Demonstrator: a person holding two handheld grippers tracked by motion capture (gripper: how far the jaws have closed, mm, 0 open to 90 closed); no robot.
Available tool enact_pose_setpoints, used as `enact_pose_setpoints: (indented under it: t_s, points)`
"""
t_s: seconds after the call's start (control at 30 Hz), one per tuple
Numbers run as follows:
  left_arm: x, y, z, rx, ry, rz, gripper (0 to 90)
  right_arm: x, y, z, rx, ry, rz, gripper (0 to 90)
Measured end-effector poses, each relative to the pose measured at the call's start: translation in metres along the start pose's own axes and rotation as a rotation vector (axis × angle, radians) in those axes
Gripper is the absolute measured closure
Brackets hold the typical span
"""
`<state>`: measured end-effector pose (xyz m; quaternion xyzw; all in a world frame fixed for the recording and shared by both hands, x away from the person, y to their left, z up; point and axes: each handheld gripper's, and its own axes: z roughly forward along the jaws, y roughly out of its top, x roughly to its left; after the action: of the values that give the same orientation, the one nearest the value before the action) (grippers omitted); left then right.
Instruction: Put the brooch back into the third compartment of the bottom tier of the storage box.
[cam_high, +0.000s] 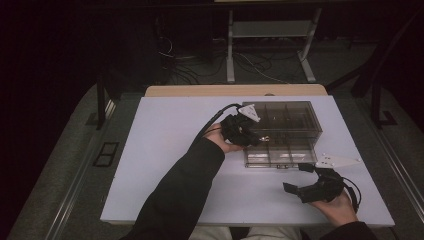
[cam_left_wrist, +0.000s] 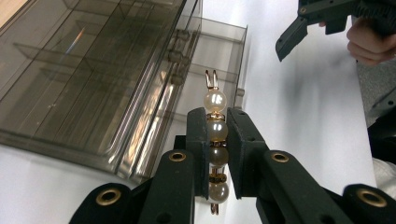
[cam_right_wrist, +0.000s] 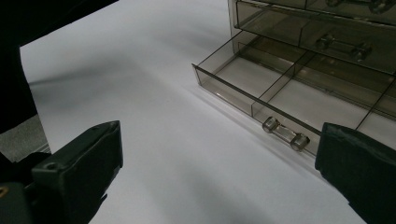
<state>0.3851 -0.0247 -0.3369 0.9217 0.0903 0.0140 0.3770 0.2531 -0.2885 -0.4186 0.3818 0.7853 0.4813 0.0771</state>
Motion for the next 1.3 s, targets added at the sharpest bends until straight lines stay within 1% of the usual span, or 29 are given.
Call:
enact_pose_setpoints:
  t_s: [0.23,0.33,0.53,0.57,0.67,0.7,0.8,0.83,0.87,1.03,1.27,1.3]
  points:
    - [-0.002,0.009,0.013,-0.004,-0.018,0.012,79.0,0.0,0.0,0.0,0.001,0.0,-0.002,0.3]
    - [-0.003,0.011,0.018,-0.003,-0.025,0.011,79.0,0.0,0.0,0.0,0.002,0.001,-0.003,0.3]
    - [-0.003,0.015,0.026,-0.011,-0.032,0.011,79.0,0.0,0.0,0.0,0.001,0.002,-0.004,0.3]
    - [-0.003,0.016,0.027,-0.011,-0.032,0.017,79.0,0.0,0.0,0.0,0.001,0.002,-0.004,0.3]
    - [-0.003,0.018,0.032,-0.017,-0.038,0.011,79.0,0.0,0.0,0.0,0.003,0.002,-0.004,0.3]
    - [-0.002,0.019,0.034,-0.018,-0.04,0.016,79.0,0.0,0.0,0.001,0.0,0.003,-0.003,0.3]
    - [-0.002,0.021,0.039,-0.022,-0.047,0.015,79.0,0.0,0.0,0.0,-0.001,0.004,-0.002,0.3]
    - [-0.003,0.021,0.041,-0.024,-0.049,0.009,79.0,0.0,0.0,0.0,-0.001,0.004,-0.002,0.3]
    - [-0.003,0.022,0.043,-0.026,-0.051,0.014,79.0,0.0,0.0,0.0,0.0,0.004,-0.002,0.3]
    - [-0.004,0.026,0.052,-0.037,-0.059,0.011,79.0,0.0,-0.001,0.0,0.002,0.006,-0.004,0.3]
    - [-0.007,0.031,0.064,-0.043,-0.067,0.017,79.0,0.0,-0.001,0.0,0.0,0.009,-0.002,0.3]
    - [-0.007,0.032,0.065,-0.048,-0.068,0.012,79.0,0.001,-0.001,0.0,0.002,0.009,-0.003,0.3]
